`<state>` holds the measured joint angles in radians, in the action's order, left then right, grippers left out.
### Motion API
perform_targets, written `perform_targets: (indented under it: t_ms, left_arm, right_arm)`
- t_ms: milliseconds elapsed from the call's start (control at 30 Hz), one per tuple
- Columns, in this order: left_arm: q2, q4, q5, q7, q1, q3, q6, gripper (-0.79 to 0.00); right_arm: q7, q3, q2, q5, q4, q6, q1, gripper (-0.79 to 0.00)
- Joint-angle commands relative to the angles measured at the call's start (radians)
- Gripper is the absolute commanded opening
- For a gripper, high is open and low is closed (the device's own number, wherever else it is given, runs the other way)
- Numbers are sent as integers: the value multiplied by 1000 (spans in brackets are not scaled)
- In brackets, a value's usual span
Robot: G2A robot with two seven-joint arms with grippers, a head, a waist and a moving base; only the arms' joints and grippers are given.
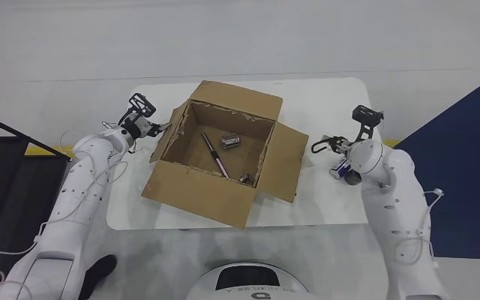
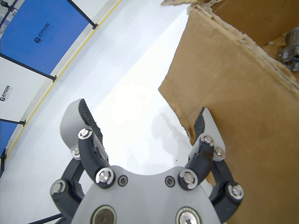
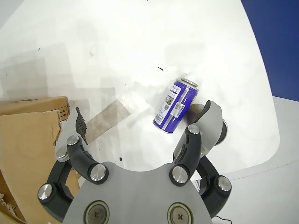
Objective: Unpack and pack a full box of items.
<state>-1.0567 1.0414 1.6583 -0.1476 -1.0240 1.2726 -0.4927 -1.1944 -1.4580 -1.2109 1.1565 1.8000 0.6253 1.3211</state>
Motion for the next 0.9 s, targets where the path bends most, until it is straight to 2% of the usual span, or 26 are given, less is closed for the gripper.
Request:
perform_targets:
  t_ms: [0, 267, 833, 867]
  left_arm:
    - [0, 0, 0, 0, 0, 0, 0, 0]
    - [0, 0, 0, 0, 0, 0, 0, 0]
    - [0, 0, 0, 0, 0, 0, 0, 0]
    - [0, 0, 0, 0, 0, 0, 0, 0]
  right_arm:
    - [8, 17, -5, -1, -37, 8, -13, 0]
    - [19, 43, -19, -3, -192, 19, -78, 0]
    - [23, 85, -47, 10, -336, 24, -148, 0]
    - [24, 85, -48, 11, -338, 24, -149, -18]
